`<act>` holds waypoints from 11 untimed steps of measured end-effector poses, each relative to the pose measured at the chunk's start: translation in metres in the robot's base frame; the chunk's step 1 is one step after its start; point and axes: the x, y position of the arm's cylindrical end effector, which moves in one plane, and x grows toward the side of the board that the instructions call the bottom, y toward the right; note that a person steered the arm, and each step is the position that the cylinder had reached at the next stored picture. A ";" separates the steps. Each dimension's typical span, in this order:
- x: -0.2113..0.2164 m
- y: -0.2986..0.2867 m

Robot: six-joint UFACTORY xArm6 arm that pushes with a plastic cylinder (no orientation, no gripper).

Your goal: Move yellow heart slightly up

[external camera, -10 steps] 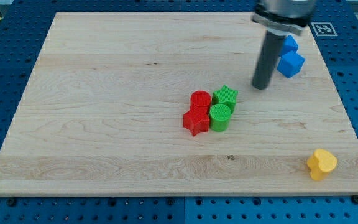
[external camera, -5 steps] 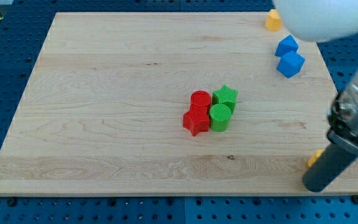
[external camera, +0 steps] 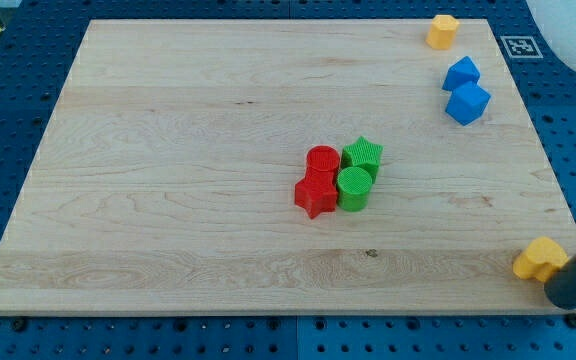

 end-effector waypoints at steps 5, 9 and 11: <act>-0.029 -0.027; -0.011 0.006; -0.014 0.010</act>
